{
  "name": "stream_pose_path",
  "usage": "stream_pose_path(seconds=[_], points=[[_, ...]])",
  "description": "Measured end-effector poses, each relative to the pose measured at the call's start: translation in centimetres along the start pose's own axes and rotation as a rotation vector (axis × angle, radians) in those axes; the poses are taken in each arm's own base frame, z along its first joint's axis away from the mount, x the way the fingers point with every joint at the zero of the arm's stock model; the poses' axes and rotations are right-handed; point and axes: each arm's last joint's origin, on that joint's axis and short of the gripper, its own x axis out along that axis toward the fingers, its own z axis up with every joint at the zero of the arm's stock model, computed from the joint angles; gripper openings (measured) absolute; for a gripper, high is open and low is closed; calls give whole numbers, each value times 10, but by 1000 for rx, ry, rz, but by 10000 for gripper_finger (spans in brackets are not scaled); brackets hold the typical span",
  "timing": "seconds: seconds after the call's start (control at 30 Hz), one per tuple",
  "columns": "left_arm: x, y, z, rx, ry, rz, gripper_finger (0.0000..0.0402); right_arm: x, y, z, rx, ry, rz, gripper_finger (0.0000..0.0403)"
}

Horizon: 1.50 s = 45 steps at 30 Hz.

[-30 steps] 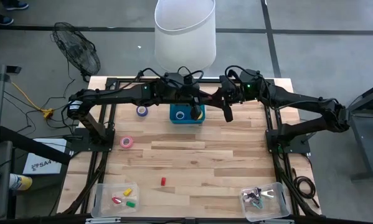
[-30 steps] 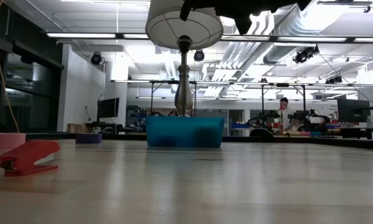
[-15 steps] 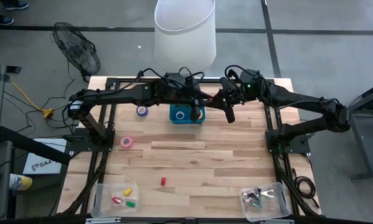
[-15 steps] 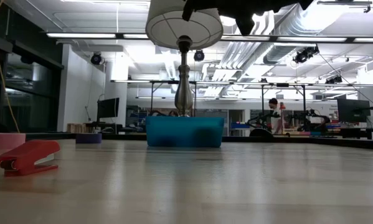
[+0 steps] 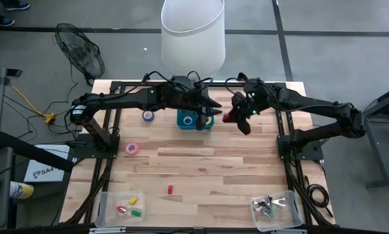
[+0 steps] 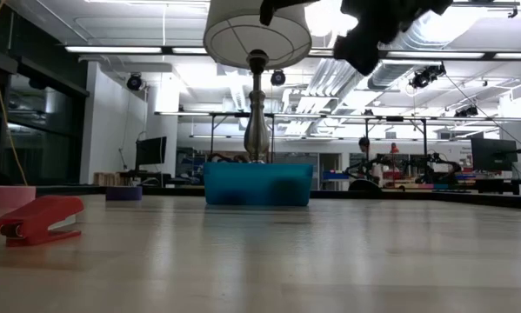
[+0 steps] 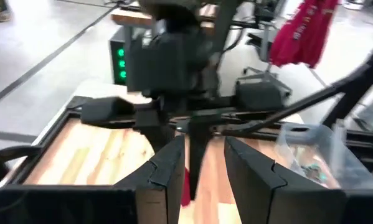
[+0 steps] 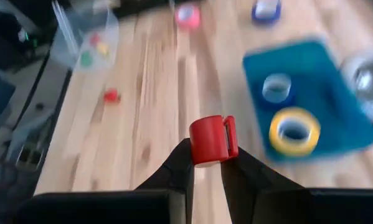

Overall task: Pick and place Stapler, Stapler remover, tape
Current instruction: Put the top red stapler into the left transparent bin

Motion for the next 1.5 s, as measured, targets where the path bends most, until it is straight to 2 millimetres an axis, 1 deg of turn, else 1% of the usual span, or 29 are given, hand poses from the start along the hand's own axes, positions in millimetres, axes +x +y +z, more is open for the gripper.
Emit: stream_pose_path(seconds=[0.1, 0.27, 0.37, 0.5, 0.6, 0.7, 0.83, 0.97, 1.03, 1.23, 1.37, 1.5], points=[[-2, -10, 0, 26, 12, -28, 113, 1, 7, -10, 35, 101, 15, 48], [-10, -33, -10, 72, 143, -32, 113, 4, 28, -25, 89, 248, 23, 48], [-14, -47, -20, 102, 239, -29, 113, 7, 45, -34, 137, 337, 32, 48], [-21, -69, -35, 141, 380, -11, 113, 9, 70, -49, 205, 465, -3, 48], [-29, -83, -46, 176, 484, 51, 113, 9, 91, -60, 269, 542, -40, 48], [-34, -93, -61, 187, 582, 121, 113, 7, 113, -72, 357, 607, -79, 48], [-41, -104, -75, 184, 667, 178, 113, 3, 142, -88, 520, 671, -130, 48], [-43, -112, -92, 197, 732, 176, 113, -4, 173, -107, 684, 711, -195, 52], [-43, -115, -99, 199, 754, 174, 113, -5, 187, -118, 740, 739, -235, 53], [-44, -120, -121, 197, 814, 182, 113, -2, 224, -149, 910, 850, -329, 48], [-46, -121, -132, 192, 857, 187, 113, 3, 249, -168, 1021, 939, -344, 58], [-47, -120, -143, 191, 897, 203, 113, 12, 264, -187, 1091, 1000, -423, 61]])
